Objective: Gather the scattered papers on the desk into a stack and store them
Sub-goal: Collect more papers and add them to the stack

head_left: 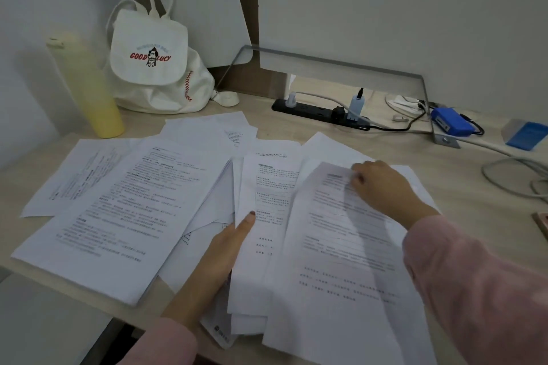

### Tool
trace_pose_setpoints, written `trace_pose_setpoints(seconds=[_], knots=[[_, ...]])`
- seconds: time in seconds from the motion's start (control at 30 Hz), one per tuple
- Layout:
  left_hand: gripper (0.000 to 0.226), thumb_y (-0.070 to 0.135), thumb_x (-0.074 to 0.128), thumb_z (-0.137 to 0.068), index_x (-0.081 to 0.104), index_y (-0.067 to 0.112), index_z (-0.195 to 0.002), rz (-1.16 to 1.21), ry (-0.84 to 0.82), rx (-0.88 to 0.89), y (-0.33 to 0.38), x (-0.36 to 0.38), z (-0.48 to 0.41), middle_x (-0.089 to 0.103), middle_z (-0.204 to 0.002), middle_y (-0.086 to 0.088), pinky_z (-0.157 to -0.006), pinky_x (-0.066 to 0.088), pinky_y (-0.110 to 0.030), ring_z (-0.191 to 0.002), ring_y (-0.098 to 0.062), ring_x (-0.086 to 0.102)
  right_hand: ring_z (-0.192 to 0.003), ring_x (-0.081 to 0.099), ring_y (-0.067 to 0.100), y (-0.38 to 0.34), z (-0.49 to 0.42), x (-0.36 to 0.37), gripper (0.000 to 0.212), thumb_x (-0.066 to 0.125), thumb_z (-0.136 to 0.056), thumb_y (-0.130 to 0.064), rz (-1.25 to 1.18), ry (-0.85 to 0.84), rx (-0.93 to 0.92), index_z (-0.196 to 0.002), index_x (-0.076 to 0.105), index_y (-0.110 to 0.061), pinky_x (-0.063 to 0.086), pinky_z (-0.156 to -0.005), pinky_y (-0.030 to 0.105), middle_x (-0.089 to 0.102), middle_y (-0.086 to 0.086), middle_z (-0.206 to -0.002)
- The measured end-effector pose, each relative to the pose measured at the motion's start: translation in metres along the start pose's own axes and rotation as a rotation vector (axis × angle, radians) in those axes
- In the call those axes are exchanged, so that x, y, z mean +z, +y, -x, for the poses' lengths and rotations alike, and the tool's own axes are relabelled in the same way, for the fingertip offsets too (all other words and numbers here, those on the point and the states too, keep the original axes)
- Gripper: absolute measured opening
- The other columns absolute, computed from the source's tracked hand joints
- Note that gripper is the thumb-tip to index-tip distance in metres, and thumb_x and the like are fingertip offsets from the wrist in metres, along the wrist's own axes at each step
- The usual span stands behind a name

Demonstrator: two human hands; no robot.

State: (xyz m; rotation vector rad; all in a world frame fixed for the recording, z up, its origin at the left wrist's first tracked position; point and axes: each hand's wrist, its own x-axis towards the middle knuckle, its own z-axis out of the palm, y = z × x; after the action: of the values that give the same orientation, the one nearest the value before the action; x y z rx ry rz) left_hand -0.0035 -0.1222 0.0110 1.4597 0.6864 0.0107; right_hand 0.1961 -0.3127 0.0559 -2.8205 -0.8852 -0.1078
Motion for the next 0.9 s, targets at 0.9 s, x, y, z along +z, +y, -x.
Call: trace_pose_setpoints(seconds=[0.9], knots=[[0.026, 0.012, 0.048, -0.093, 0.056, 0.033, -0.104, -0.066, -0.042, 0.167, -0.015, -0.001, -0.003, 0.063, -0.096, 0.02, -0.059, 0.047, -0.004, -0.086, 0.004, 0.059, -0.1, 0.06, 0.044, 0.02, 0.057, 0.011, 0.027, 0.04, -0.089, 0.004, -1.039, -0.069, 0.741, -0.109, 0.059, 0.007, 0.045, -0.088, 0.047, 0.062, 0.031, -0.113]])
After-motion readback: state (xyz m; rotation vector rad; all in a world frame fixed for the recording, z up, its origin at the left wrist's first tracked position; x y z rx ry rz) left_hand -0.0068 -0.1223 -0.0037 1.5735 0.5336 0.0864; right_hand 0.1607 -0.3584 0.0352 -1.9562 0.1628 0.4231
